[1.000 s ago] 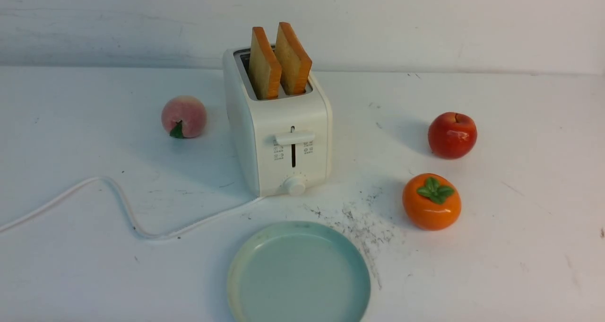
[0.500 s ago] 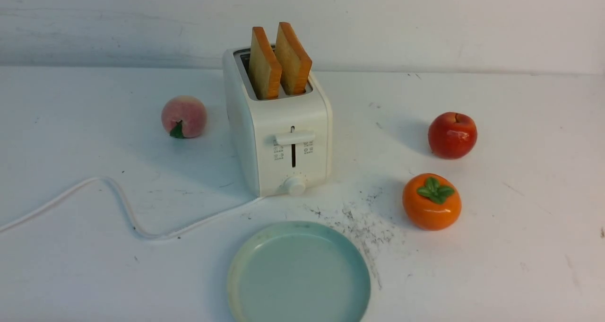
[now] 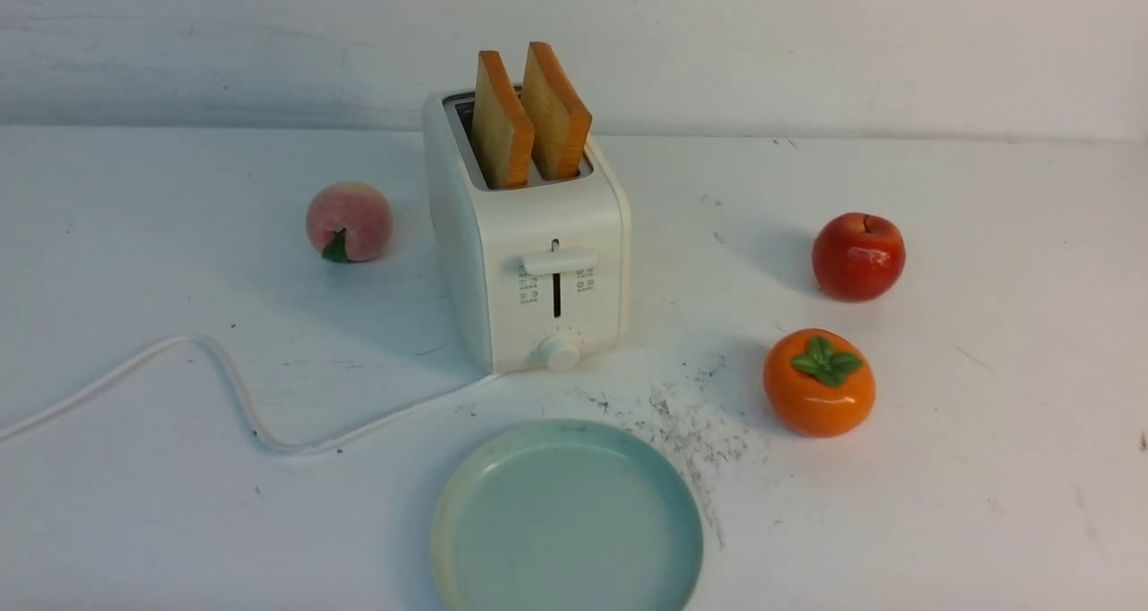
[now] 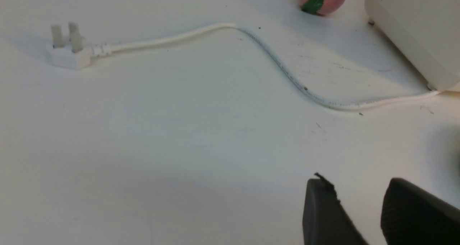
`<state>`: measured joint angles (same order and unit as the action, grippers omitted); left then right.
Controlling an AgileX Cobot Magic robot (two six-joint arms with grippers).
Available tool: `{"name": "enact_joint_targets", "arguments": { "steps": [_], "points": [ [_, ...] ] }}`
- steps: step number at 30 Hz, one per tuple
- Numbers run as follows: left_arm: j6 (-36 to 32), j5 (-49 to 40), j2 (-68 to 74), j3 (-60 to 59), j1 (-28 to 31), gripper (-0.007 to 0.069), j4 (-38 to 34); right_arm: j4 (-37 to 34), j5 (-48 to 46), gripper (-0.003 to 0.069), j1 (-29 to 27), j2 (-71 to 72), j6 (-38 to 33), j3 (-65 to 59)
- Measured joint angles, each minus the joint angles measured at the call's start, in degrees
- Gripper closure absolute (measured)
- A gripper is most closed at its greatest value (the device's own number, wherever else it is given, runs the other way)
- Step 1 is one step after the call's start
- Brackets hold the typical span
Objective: Take toasted bread from bread machine on white table place on plate.
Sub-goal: 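Grasp the toast slice in the toaster and pull it up out of the slot with the right gripper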
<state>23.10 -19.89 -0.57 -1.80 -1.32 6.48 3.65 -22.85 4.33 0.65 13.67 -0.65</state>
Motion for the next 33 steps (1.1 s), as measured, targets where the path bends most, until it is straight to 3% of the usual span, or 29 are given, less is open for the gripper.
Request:
{"name": "enact_joint_targets", "arguments": {
  "steps": [4,6,8,9,11,14,20,24,28,30,33],
  "points": [
    [0.2,3.8,0.0,0.0,0.0,0.0386,2.4,0.1,0.0,0.0419,0.0,0.0,0.0,0.0],
    [3.1,5.0,0.0,0.0,0.0,0.0386,-0.8,0.2,0.1,0.0419,0.0,0.0,0.0,0.0],
    [11.1,5.5,0.0,0.0,0.0,0.0386,-10.4,-2.5,1.5,0.0419,0.0,0.0,2.3,-0.2],
    [18.5,5.5,0.0,0.0,0.0,0.0386,-19.5,-6.8,2.9,0.0419,0.0,0.0,5.6,-0.5],
    [27.5,5.6,0.0,0.0,0.0,0.0386,-30.8,-15.8,5.6,0.0419,0.0,0.0,12.2,-0.7],
    [36.8,5.9,0.0,0.0,0.0,0.0386,-43.7,-26.6,9.2,0.0419,0.0,0.0,19.9,-0.8],
    [40.1,6.2,0.0,0.0,0.0,0.0386,-52.5,-35.2,12.2,0.0419,0.0,0.0,23.3,-0.8],
    [40.1,6.5,0.0,0.0,0.0,0.0386,-52.9,-36.2,14.7,0.0419,0.0,0.0,22.4,-0.1],
    [40.3,6.7,0.0,0.0,0.0,0.0386,-53.1,-31.0,16.5,0.0436,0.0,-0.9,11.3,7.6],
    [40.3,6.7,0.0,0.0,0.0,0.0386,-53.1,-29.2,16.3,0.0475,0.0,-4.0,6.7,12.2],
    [40.2,6.7,0.0,0.0,0.0,0.0386,-53.1,-25.5,9.2,0.059,0.0,-15.7,-0.5,21.6]
  ]
}}
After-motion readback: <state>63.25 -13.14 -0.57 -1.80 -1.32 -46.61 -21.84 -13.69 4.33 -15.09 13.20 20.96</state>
